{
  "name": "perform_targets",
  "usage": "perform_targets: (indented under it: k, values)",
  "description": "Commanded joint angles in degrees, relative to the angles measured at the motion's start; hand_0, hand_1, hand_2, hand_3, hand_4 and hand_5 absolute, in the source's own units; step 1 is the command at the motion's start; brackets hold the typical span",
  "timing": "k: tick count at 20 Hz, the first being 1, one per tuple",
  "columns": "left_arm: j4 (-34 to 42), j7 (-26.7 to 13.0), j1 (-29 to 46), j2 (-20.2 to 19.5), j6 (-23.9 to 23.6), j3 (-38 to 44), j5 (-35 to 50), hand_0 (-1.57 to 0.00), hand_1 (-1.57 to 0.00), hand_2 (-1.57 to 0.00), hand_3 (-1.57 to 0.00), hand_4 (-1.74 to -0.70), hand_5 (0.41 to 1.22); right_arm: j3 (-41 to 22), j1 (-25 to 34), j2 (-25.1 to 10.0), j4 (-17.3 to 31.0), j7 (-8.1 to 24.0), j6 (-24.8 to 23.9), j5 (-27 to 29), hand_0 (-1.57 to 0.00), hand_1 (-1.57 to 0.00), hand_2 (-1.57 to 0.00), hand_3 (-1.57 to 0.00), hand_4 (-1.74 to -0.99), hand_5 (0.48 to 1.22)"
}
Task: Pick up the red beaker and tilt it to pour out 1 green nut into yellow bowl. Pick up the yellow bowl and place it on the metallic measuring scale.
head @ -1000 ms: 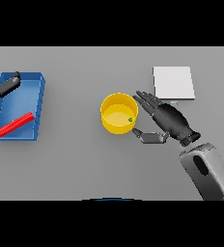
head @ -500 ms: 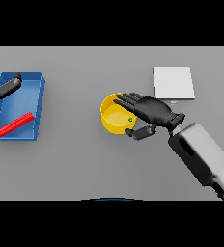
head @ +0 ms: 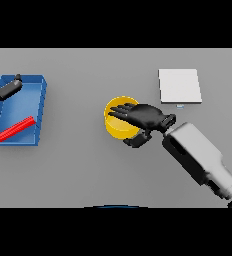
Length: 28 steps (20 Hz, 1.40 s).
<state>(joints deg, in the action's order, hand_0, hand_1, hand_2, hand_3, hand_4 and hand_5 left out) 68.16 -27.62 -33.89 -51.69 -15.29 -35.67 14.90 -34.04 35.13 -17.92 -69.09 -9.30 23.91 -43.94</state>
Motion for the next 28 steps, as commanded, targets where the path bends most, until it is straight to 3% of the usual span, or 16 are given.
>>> perform_targets:
  k: [1,6,11,13,15,18,20,22,28]
  values:
    - [0.3,-0.3,0.3,-0.2,-0.2,0.2,0.3,0.0,0.0,0.0,0.0,-0.8,0.735,-0.2,0.4,-0.3,0.1,0.0,1.0,0.0,0.0,0.0,0.0,0.0,-1.288,0.671]
    - [-0.1,0.3,-0.4,-0.5,0.2,0.2,-0.2,0.0,0.0,0.0,0.0,-0.8,0.735,-2.3,2.1,-0.3,2.5,-0.3,2.9,-1.4,0.0,0.0,0.0,0.0,-1.307,0.69]
    - [-0.6,0.5,-0.7,-0.3,0.1,0.3,-0.3,0.0,0.0,0.0,0.0,-0.79,0.725,-3.5,3.1,1.4,3.8,2.7,3.8,-2.6,-0.02,-0.04,-0.07,-0.09,-1.339,0.784]
    - [-0.3,1.4,0.1,-1.0,0.4,0.9,0.4,0.0,0.0,0.0,0.0,-0.79,0.722,-4.2,3.0,1.1,3.7,1.8,4.0,-3.0,-0.26,-0.24,-0.23,-0.25,-1.387,0.9]
    - [-0.1,0.5,-0.1,-0.6,0.3,0.7,0.4,0.0,0.0,0.0,0.0,-0.8,0.725,-4.3,3.2,0.9,4.5,0.3,4.4,-2.7,-0.72,-0.66,-0.62,-0.47,-1.488,1.016]
    - [0.4,0.0,-0.2,-1.0,0.1,0.7,0.4,0.0,0.0,0.0,0.0,-0.8,0.728,-4.3,3.6,-0.3,4.3,-0.7,7.8,-1.5,-1.14,-1.11,-1.09,-0.87,-1.604,1.116]
    - [0.4,0.6,0.5,-1.5,0.3,0.9,0.5,0.0,0.0,0.0,0.0,-0.8,0.727,-4.2,3.7,-0.6,4.3,-1.0,8.4,-1.0,-1.29,-1.27,-1.26,-1.02,-1.649,1.154]
    - [1.0,1.0,0.9,-1.4,0.0,0.8,0.6,0.0,0.0,0.0,0.0,-0.8,0.725,-4.3,2.9,-0.7,2.9,0.4,8.0,-0.8,-1.39,-1.38,-1.31,-1.14,-1.682,1.178]
    - [1.6,-0.2,0.4,-1.5,-0.2,0.6,0.5,0.0,0.0,0.0,0.0,-0.8,0.724,-3.4,2.7,-2.3,-1.5,2.8,9.8,1.1,-1.52,-1.52,-1.47,-1.19,-1.726,1.21]
